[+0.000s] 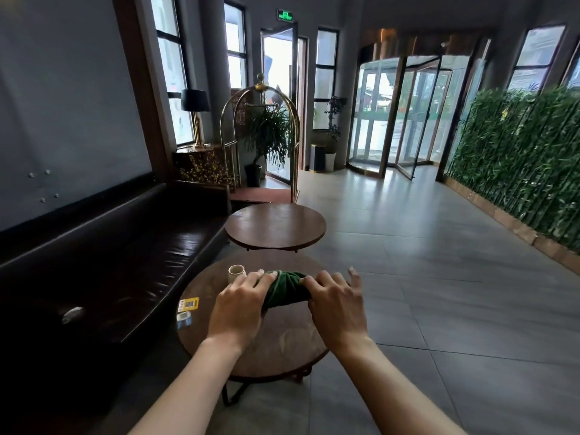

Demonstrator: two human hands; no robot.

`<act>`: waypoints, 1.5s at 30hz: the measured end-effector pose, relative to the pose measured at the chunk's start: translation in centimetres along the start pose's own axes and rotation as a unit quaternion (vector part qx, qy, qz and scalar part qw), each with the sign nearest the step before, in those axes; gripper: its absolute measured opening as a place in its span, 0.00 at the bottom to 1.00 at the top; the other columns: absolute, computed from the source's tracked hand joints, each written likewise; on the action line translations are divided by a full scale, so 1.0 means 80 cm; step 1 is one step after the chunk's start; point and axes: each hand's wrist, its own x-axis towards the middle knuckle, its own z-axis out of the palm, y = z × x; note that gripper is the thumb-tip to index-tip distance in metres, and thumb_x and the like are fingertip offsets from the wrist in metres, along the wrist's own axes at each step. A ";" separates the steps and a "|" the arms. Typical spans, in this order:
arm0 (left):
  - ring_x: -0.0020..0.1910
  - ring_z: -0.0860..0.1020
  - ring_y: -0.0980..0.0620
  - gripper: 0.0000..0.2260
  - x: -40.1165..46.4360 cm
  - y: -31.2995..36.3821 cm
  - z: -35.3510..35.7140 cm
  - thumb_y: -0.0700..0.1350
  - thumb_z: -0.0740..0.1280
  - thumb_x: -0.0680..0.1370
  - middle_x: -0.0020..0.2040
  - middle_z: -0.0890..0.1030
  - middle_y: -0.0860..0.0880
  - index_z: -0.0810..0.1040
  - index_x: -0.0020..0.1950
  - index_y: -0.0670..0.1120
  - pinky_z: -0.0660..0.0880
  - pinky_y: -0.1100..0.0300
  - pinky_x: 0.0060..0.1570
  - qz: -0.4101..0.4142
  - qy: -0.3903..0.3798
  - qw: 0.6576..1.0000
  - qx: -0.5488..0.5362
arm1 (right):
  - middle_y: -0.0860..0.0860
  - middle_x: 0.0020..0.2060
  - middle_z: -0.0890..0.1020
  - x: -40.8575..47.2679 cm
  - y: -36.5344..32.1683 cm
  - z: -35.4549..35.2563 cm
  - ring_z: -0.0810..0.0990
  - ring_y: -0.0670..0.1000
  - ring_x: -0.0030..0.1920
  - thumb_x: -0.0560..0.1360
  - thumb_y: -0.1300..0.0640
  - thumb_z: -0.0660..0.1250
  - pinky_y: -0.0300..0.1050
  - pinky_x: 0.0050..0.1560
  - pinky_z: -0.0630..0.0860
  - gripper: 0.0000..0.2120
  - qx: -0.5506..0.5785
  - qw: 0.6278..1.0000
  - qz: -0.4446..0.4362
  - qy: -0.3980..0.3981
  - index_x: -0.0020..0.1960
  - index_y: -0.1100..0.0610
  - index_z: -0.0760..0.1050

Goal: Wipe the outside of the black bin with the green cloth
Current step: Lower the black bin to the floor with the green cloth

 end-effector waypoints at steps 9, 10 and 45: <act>0.67 0.77 0.46 0.27 -0.054 0.044 0.027 0.32 0.71 0.72 0.68 0.78 0.48 0.76 0.70 0.48 0.79 0.49 0.61 -0.019 -0.069 0.997 0.007 | 0.53 0.54 0.78 -0.064 0.038 0.032 0.79 0.56 0.52 0.76 0.64 0.66 0.52 0.49 0.82 0.17 0.080 0.992 -0.060 -0.072 0.63 0.52 0.76; 0.67 0.77 0.46 0.27 -0.058 0.046 0.030 0.32 0.71 0.72 0.68 0.78 0.48 0.77 0.70 0.47 0.80 0.48 0.60 -0.018 -0.076 0.997 0.006 | 0.53 0.55 0.77 -0.069 0.040 0.032 0.78 0.56 0.53 0.77 0.64 0.65 0.52 0.47 0.82 0.17 0.087 0.991 -0.064 -0.079 0.65 0.52 0.75; 0.53 0.83 0.46 0.28 -0.337 -0.136 0.179 0.36 0.80 0.61 0.58 0.83 0.49 0.80 0.59 0.47 0.84 0.53 0.38 -0.004 -0.213 0.973 -0.087 | 0.51 0.43 0.80 -0.296 -0.180 0.196 0.80 0.53 0.39 0.65 0.62 0.80 0.45 0.26 0.76 0.14 0.039 0.982 -0.037 -0.182 0.48 0.53 0.82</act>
